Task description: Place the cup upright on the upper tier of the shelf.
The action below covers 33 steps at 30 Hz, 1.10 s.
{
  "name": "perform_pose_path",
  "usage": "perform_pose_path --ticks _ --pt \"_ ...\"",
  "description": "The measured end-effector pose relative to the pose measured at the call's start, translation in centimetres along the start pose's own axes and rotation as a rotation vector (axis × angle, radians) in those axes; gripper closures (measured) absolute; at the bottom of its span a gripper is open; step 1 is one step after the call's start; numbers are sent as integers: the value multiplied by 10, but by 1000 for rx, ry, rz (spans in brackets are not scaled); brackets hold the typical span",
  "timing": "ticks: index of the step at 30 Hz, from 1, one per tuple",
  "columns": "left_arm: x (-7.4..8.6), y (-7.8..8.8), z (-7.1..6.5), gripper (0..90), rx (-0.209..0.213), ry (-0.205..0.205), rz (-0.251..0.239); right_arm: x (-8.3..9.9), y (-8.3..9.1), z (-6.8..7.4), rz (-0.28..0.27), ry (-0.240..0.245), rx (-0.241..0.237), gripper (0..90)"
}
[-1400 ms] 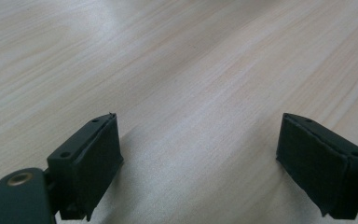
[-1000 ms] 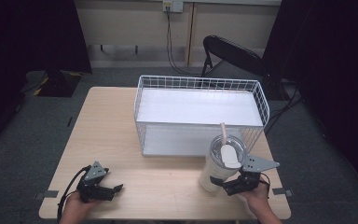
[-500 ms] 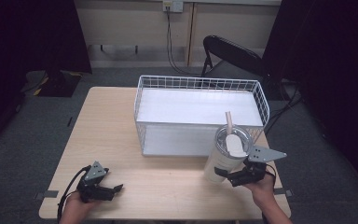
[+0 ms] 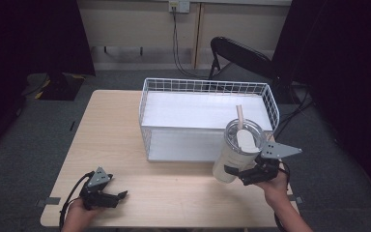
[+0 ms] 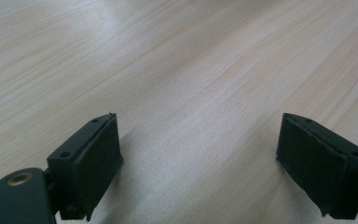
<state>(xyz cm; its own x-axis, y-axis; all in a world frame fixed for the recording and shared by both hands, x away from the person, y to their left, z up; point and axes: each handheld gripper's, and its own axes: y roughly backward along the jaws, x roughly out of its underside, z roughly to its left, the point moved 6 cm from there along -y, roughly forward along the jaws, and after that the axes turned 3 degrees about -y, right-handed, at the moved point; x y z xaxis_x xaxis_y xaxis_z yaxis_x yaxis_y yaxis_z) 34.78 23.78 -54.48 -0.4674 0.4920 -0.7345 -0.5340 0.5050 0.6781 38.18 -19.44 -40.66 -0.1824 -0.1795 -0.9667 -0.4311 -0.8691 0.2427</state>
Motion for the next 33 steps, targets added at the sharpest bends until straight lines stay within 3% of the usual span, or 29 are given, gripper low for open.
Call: perform_pose_path --ticks 33 --pt "0 0 0 130 0 0 0 -52 9 -6 20 -4 -12 105"
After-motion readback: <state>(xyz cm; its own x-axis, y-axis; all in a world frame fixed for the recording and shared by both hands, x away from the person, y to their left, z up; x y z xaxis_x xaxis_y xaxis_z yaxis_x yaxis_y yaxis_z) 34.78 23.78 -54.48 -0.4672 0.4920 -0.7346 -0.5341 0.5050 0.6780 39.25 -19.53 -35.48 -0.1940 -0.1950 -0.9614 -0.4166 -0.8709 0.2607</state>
